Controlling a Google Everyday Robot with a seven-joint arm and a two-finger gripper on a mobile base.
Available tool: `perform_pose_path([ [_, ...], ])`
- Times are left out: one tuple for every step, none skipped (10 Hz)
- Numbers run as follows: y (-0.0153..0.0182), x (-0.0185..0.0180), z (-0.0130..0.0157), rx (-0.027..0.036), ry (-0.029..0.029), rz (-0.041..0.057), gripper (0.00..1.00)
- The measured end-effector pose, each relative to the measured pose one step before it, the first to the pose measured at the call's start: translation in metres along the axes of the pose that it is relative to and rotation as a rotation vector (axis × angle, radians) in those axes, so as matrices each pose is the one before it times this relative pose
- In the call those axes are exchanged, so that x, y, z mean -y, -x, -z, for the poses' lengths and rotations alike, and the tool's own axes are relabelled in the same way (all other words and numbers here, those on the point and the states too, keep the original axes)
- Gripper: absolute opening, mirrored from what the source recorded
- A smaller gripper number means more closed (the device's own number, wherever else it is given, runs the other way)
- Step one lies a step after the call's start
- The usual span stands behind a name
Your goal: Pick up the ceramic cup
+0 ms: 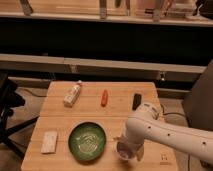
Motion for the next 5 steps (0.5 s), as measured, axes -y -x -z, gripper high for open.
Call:
perform_pose_path([
  [0.00183,0.00155,0.01705,-0.02291,-0.008,0.00914,0.8],
  [0.0022,0.00222,0.01364,-0.01777,-0.00999,0.01308,0.8],
  [0.00303,0.00091,0.0098,-0.01045,-0.00995,0.01577,0.8],
  [0.00525,0.00221,0.0065,-0.00593,-0.01924,0.02079,0.8],
  [0.00586,0.00395,0.00384,0.0001,-0.01448,0.0238,0.8],
])
